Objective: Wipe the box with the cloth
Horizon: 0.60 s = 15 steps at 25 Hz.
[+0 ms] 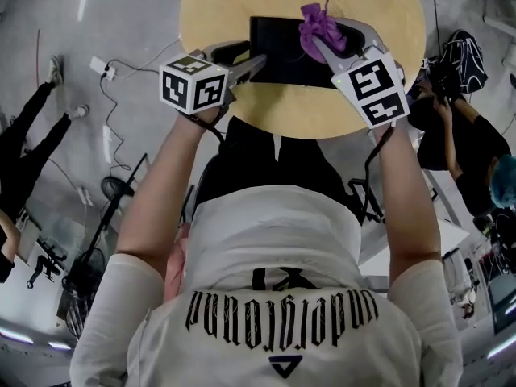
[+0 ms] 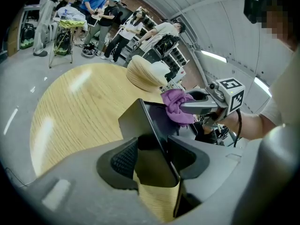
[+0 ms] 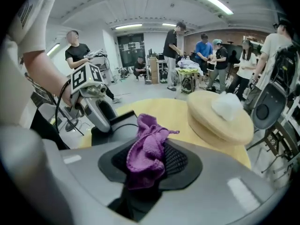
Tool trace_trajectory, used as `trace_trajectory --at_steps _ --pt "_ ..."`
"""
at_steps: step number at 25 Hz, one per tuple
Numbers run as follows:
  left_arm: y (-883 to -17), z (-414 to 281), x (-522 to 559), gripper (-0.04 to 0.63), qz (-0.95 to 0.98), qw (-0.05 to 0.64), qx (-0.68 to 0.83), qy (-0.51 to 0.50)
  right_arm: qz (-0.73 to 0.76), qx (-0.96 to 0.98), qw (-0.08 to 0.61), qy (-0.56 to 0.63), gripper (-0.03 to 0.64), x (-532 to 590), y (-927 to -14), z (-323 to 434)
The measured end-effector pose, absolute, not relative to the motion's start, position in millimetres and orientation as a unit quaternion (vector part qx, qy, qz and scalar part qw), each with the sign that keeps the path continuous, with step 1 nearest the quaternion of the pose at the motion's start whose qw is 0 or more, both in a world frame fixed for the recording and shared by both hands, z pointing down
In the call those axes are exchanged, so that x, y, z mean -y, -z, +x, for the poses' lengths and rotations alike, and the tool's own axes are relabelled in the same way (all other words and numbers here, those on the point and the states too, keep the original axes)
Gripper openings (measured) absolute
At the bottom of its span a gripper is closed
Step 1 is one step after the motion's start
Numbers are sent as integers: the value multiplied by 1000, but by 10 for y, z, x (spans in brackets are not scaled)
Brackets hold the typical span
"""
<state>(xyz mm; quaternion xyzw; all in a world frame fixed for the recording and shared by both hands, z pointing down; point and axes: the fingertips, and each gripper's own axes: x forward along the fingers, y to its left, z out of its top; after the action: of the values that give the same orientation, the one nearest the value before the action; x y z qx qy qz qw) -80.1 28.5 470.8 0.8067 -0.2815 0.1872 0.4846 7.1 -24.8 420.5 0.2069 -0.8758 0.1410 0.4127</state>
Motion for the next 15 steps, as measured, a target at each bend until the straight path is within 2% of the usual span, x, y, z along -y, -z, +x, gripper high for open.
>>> trace_trajectory --at_steps 7,15 --pt "-4685 -765 -298 213 808 484 279 -190 138 898 404 -106 133 89 -4209 -887" --pt "-4695 -813 -341 213 804 481 299 -178 122 900 402 -114 130 -129 -4235 -815"
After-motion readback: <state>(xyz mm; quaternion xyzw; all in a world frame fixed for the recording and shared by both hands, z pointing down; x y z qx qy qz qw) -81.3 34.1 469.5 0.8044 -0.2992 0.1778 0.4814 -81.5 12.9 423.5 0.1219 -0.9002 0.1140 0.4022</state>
